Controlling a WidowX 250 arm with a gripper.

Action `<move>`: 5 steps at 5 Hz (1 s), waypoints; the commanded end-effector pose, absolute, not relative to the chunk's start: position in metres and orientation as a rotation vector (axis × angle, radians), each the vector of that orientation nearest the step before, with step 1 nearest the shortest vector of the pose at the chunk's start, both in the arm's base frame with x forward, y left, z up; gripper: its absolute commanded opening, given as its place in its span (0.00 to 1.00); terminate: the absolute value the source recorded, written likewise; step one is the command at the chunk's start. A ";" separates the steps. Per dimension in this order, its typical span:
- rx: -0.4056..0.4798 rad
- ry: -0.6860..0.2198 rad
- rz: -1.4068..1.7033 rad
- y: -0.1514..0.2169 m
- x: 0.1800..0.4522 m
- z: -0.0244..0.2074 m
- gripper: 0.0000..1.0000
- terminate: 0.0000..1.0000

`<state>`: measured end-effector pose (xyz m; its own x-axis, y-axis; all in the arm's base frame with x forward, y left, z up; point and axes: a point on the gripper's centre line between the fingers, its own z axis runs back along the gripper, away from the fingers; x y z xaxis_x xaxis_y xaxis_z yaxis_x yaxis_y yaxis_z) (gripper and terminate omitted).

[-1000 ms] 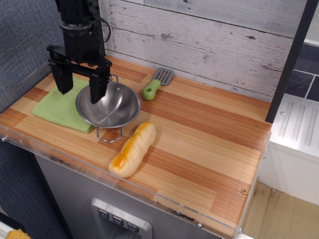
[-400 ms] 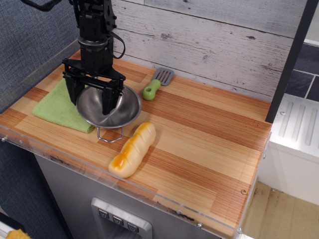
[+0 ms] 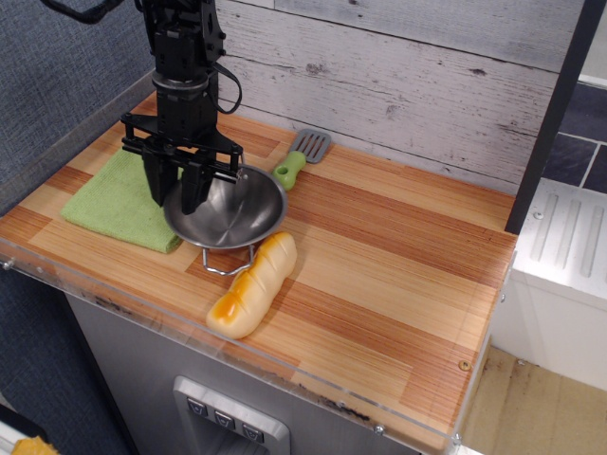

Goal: Move the bowl to the right side of the bread

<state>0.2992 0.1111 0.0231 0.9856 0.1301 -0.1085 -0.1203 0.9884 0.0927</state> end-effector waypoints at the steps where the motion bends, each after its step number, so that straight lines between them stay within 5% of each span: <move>1: 0.119 0.042 0.184 0.116 0.288 0.052 0.00 0.00; 3: 0.061 -0.070 0.255 0.104 0.286 0.090 0.00 0.00; 5: -0.009 -0.142 0.164 0.027 0.285 0.138 0.00 0.00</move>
<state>0.2867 0.0167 0.1239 0.9853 0.1487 0.0839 -0.1467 0.9888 -0.0291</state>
